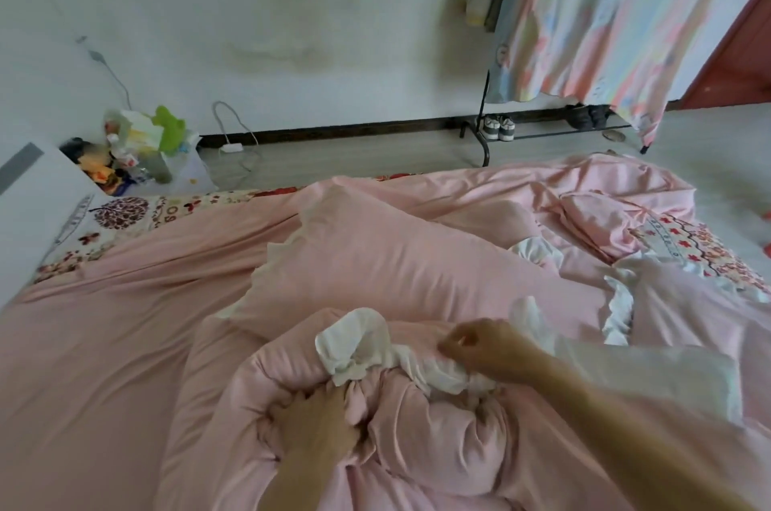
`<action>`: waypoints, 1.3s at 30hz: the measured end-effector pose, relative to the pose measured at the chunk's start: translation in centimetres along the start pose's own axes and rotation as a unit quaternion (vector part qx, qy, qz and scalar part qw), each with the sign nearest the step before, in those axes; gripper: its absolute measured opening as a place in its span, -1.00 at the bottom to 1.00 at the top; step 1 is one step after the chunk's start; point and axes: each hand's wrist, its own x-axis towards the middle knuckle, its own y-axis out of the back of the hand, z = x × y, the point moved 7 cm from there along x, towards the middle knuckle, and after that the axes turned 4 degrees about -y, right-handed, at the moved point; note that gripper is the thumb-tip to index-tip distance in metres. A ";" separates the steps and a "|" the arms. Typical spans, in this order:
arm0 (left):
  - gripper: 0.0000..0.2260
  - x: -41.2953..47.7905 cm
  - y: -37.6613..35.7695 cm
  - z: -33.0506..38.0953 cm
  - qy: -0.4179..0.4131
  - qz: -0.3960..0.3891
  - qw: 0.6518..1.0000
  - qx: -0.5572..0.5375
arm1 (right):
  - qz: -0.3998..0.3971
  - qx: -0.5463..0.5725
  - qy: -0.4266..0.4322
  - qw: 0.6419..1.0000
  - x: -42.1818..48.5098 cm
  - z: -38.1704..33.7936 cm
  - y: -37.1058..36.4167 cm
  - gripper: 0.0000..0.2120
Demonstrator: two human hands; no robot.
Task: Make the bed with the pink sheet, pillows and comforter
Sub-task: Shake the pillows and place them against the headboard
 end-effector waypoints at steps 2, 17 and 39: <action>-0.40 0.4 -0.2 0.3 0.006 0.008 0.999 0.040 | 0.214 -0.060 0.015 0.975 2.4 -0.5 5.9 -0.68; -0.42 5.9 -5.9 -1.1 0.013 0.009 0.999 0.051 | 0.121 -0.116 -0.159 0.973 15.7 8.8 1.0 -0.19; -0.15 -5.9 14.0 -1.2 -0.013 0.063 0.970 -0.234 | 0.514 0.222 0.155 0.814 -18.8 -21.5 31.6 -0.55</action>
